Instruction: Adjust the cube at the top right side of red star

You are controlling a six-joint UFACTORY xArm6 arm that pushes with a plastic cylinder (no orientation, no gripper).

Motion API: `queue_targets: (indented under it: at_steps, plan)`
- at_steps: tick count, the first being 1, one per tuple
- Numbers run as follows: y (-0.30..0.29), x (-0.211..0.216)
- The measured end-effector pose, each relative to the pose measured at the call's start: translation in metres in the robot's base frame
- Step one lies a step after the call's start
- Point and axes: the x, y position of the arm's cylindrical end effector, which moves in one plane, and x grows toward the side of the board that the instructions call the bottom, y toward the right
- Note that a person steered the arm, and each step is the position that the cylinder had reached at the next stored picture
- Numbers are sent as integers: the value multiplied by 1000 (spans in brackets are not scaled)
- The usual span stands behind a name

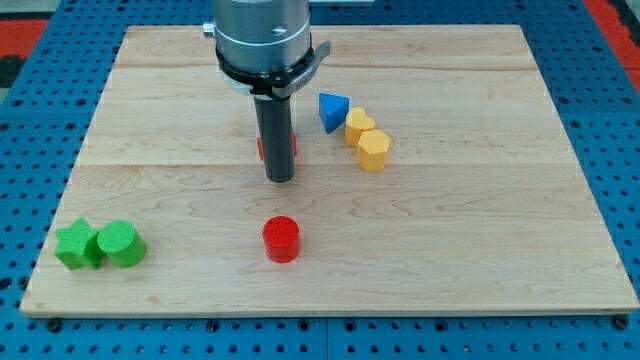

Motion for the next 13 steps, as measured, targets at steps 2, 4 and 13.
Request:
queue_targets:
  at_steps: [2, 4, 13]
  plan:
    - [-73, 1]
    - [-106, -92]
    - [-27, -93]
